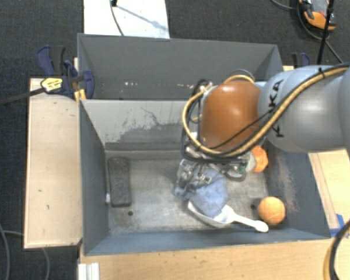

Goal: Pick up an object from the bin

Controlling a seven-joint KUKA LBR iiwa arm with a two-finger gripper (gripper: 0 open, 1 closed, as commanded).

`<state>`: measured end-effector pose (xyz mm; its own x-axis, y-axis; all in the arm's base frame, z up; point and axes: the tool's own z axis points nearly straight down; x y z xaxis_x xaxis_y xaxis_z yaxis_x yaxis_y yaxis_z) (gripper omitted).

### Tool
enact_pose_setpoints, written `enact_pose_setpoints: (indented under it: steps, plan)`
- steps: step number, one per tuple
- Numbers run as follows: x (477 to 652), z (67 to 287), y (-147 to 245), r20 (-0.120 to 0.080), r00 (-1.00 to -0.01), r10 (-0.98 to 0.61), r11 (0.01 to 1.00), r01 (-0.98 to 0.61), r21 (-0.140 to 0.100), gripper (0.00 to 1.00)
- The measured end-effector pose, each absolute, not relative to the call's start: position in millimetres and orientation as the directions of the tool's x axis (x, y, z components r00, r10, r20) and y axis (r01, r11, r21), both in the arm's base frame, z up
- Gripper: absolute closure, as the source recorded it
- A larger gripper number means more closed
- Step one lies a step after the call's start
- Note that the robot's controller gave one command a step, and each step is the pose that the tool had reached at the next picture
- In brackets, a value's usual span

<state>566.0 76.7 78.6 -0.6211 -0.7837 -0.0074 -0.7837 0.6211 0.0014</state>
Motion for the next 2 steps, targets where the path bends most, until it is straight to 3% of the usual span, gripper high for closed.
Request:
enact_pose_setpoints:
  steps: [2]
  plan:
    - [564.5, 117.8, 75.6, -0.001, -0.622, -0.783, 0.622, -0.783, 0.003, 1.0]
